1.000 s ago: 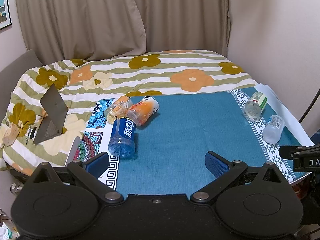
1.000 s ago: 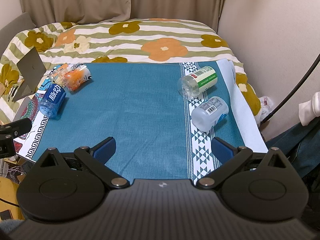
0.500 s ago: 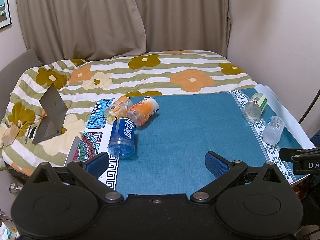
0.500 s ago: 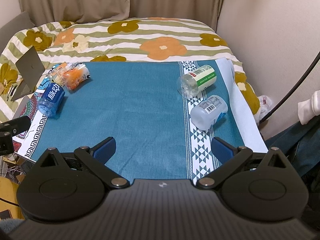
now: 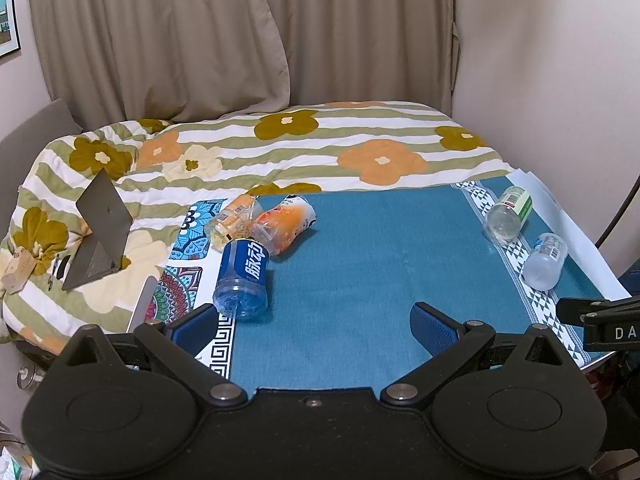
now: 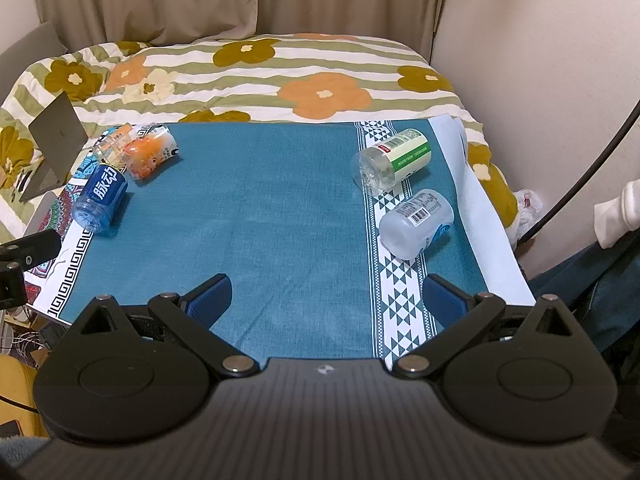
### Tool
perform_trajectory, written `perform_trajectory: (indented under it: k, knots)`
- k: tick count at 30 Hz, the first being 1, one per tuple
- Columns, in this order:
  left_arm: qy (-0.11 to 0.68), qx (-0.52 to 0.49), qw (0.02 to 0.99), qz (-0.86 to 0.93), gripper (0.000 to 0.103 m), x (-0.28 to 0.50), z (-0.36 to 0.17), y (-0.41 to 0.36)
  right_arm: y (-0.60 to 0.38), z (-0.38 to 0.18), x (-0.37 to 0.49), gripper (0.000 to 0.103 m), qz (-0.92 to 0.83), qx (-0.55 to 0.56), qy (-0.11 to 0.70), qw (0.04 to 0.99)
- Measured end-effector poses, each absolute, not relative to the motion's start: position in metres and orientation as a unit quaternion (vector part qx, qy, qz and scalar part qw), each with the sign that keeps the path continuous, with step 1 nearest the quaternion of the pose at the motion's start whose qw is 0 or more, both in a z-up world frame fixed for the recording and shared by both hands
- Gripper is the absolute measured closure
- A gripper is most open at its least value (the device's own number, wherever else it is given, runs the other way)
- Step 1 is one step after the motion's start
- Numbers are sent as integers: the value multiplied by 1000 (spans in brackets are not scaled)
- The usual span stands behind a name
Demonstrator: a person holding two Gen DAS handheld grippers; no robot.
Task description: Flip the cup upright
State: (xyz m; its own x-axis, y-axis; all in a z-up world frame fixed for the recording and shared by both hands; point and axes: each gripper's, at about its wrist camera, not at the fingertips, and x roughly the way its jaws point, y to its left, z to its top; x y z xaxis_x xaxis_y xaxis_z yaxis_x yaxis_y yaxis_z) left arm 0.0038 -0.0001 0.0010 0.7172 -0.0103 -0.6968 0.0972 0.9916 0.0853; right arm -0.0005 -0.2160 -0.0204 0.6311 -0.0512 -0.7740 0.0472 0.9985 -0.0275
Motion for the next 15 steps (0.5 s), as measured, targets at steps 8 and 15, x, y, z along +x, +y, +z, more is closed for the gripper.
perform_trajectory:
  k: [8, 15]
  knots:
    - [374, 57, 925, -29, 0, 3, 1, 0, -215, -20, 0, 0, -28, -3, 429, 903]
    - [374, 59, 925, -31, 0, 7, 1, -3, -215, -20, 0, 0, -27, -4, 429, 903]
